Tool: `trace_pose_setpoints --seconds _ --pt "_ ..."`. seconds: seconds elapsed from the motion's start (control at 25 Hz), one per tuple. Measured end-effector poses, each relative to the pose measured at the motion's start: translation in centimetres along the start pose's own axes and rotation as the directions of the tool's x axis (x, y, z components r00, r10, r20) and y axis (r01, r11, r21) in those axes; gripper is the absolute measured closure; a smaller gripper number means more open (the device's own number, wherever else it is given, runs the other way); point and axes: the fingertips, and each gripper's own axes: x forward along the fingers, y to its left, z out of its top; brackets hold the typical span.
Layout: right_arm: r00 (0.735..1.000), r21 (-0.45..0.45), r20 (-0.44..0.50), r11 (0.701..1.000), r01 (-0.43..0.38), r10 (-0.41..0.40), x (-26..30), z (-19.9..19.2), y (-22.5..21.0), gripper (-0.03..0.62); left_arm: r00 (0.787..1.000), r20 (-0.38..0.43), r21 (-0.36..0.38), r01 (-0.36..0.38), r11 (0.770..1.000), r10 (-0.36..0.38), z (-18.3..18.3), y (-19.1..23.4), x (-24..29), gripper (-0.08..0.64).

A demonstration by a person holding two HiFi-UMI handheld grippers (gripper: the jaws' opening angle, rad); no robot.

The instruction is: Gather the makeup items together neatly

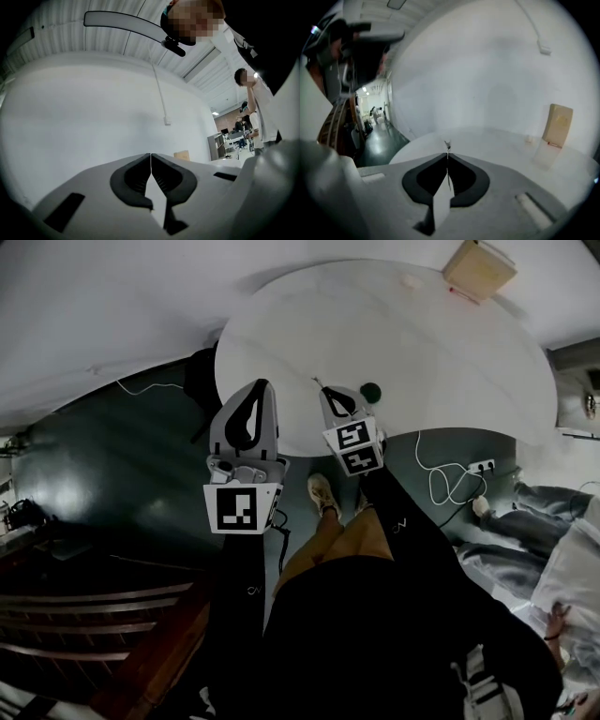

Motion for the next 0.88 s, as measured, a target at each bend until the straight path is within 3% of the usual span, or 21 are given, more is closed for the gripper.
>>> trace_pose_setpoints --seconds 0.16,0.48,0.6,0.88 --pt "0.974 0.108 0.209 0.992 0.063 -0.084 -5.7 8.0 -3.0 0.58 1.0 0.014 0.024 0.026 0.999 -0.026 0.8 -0.3 1.4 0.551" --pt "0.87 0.116 0.445 0.977 0.179 -0.212 -15.1 16.5 -5.4 0.58 0.997 0.049 -0.004 0.057 0.998 -0.056 2.5 -0.9 3.9 0.551" --pt "0.86 0.118 0.452 0.971 0.206 -0.237 -15.6 16.7 -5.8 0.58 0.995 0.051 0.008 0.083 0.997 -0.083 2.4 -1.3 4.7 0.551" --pt "0.878 0.121 0.381 0.957 0.263 -0.289 -14.5 14.1 -9.3 0.58 0.992 0.054 -0.026 0.118 0.993 -0.116 1.6 -3.8 6.4 0.551"
